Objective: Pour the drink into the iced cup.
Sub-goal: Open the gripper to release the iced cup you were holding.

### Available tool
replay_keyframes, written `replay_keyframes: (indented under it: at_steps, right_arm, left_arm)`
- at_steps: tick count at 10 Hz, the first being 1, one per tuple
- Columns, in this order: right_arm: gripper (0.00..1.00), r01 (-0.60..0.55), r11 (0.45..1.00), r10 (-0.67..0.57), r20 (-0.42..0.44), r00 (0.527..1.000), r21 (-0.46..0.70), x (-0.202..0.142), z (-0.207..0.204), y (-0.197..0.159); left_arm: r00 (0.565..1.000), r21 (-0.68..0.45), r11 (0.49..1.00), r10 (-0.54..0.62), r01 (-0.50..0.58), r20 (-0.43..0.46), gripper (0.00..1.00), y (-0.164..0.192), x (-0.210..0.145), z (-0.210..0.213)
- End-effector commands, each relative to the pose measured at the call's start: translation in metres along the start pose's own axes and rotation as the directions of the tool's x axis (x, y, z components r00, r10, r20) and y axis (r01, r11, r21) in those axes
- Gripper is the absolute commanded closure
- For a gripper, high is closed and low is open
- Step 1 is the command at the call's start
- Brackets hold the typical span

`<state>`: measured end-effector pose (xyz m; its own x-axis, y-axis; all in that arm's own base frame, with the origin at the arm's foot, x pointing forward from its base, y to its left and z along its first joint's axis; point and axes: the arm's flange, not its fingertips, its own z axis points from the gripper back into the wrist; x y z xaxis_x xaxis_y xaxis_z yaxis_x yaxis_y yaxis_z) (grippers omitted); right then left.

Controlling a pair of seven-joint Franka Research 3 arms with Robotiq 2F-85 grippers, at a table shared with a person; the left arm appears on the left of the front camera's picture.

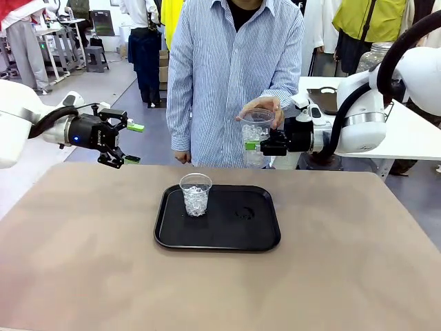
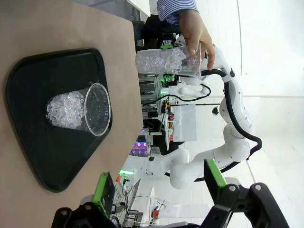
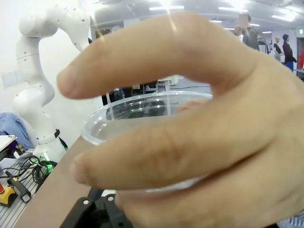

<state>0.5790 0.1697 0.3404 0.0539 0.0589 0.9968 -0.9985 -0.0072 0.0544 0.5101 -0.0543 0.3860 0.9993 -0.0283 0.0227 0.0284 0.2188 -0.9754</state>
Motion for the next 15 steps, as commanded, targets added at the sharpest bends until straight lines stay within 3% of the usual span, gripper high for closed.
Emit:
replay_keyframes:
  at_steps: [1,15]
  right_arm:
    - [0.32,-0.016,1.000,0.016,0.017,1.000,0.000,0.0043,-0.0014,0.0019]
    - [0.32,-0.016,1.000,0.016,0.017,1.000,0.000,0.0043,-0.0014,0.0019]
  left_arm:
    - [1.000,0.001,1.000,-0.015,0.015,0.008,0.00,-0.0006,-0.0058,0.0005]
    - [1.000,0.001,1.000,-0.015,0.015,0.008,0.00,-0.0006,-0.0058,0.0005]
